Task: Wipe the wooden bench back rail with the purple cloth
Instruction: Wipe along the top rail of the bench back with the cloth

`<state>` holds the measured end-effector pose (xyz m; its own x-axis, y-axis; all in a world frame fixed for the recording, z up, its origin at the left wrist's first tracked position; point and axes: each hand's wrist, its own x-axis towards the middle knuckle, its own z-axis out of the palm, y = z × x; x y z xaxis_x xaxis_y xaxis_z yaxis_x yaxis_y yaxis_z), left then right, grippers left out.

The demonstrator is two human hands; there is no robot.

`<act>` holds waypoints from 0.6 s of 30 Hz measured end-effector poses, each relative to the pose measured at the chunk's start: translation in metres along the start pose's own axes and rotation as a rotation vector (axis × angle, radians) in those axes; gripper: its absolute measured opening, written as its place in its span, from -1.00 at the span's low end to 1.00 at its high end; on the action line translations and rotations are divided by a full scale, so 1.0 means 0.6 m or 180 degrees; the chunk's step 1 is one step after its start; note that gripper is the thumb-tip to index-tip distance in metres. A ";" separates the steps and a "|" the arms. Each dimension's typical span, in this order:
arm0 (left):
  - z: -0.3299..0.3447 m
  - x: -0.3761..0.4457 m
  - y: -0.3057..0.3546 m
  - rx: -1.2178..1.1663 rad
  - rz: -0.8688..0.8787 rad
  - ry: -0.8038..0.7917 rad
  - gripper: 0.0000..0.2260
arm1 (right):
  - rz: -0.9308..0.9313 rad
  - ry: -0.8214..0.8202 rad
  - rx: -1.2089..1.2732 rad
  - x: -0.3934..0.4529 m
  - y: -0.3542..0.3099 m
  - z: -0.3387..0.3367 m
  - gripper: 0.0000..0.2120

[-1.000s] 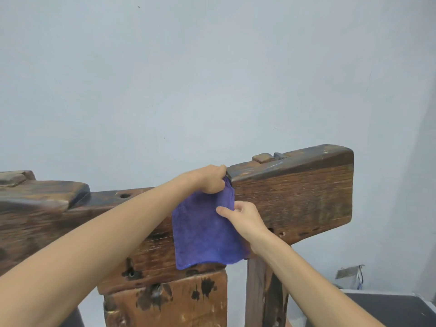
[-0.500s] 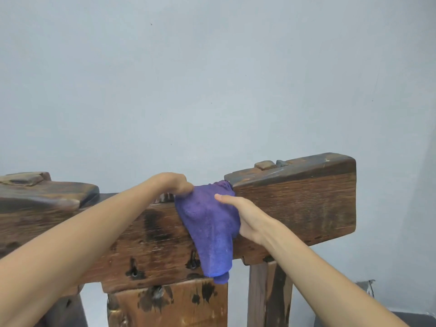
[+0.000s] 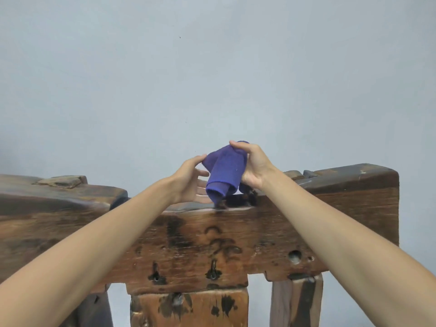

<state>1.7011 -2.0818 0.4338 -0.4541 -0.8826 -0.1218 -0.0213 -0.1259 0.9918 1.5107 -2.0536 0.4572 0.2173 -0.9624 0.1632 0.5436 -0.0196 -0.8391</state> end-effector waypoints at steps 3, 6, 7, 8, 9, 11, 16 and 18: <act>0.021 0.016 0.015 -0.1451 0.0324 -0.0370 -0.55 | 0.0073 0.0108 0.0056 0.026 -0.041 -0.003 -0.83; 0.051 0.037 0.039 -0.1376 0.0595 -0.0089 -0.77 | 0.0423 0.0370 -0.0670 0.042 -0.083 -0.029 -0.73; 0.060 0.039 0.048 -0.1194 0.0640 0.0084 -0.83 | 0.0569 0.0435 -0.0968 0.044 -0.096 -0.039 -0.73; 0.070 0.046 0.057 -0.1047 0.0689 0.0253 -0.87 | 0.0696 0.0475 -0.1286 0.046 -0.111 -0.052 -0.76; 0.077 0.050 0.065 -0.0952 0.0745 0.0417 -0.89 | 0.0802 0.0486 -0.1587 0.046 -0.123 -0.064 -0.81; 0.089 0.059 0.080 -0.0918 0.0843 0.0674 -0.93 | 0.0951 0.0606 -0.2079 0.044 -0.149 -0.089 -0.90; 0.128 0.060 0.071 -0.0965 0.0916 0.0406 -0.93 | 0.1017 0.0802 -0.3063 0.007 -0.198 -0.144 -0.87; 0.146 0.053 0.054 -0.0966 0.0913 0.0229 -0.69 | 0.0979 0.0862 -0.3129 -0.022 -0.207 -0.162 -0.83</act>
<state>1.6083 -2.0741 0.4652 -0.3398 -0.9293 0.1444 0.3650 0.0112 0.9309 1.3613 -2.0651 0.5087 -0.0195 -0.9890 -0.1464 -0.4235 0.1408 -0.8949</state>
